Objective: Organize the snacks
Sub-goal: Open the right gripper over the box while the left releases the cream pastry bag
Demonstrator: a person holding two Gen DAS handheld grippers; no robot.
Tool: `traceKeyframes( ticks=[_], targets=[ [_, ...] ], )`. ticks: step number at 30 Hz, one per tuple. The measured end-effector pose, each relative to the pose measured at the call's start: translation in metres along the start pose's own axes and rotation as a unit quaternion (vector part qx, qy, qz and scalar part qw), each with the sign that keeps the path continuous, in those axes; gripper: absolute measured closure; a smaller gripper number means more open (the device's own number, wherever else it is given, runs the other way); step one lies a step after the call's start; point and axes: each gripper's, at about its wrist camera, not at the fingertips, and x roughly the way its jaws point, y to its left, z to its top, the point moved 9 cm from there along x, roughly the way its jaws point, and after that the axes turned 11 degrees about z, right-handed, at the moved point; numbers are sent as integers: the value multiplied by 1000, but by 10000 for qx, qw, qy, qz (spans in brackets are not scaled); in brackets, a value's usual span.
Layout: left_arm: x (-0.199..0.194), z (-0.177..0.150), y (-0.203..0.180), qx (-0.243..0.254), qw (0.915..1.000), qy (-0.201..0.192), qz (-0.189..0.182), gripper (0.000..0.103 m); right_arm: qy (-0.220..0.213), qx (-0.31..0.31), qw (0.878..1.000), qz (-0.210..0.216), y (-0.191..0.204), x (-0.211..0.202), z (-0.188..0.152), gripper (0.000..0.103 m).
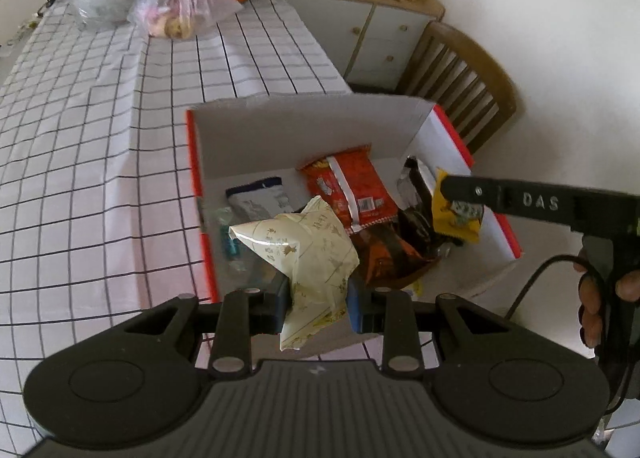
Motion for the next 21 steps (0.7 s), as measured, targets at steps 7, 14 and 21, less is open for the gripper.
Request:
traceKeyframes(
  ticks=[7, 14, 21],
  targets=[
    [32, 3, -21, 95, 9994, 314, 130, 75, 272, -52, 9996, -60, -9, 31, -2, 63],
    [56, -8, -26, 217, 9972, 635, 321, 74, 418, -98, 9991, -17, -12, 38, -10, 66],
    [59, -13, -28, 251, 9965, 648, 470, 74, 477, -124, 9988, 48, -13, 32, -18, 61]
  ],
)
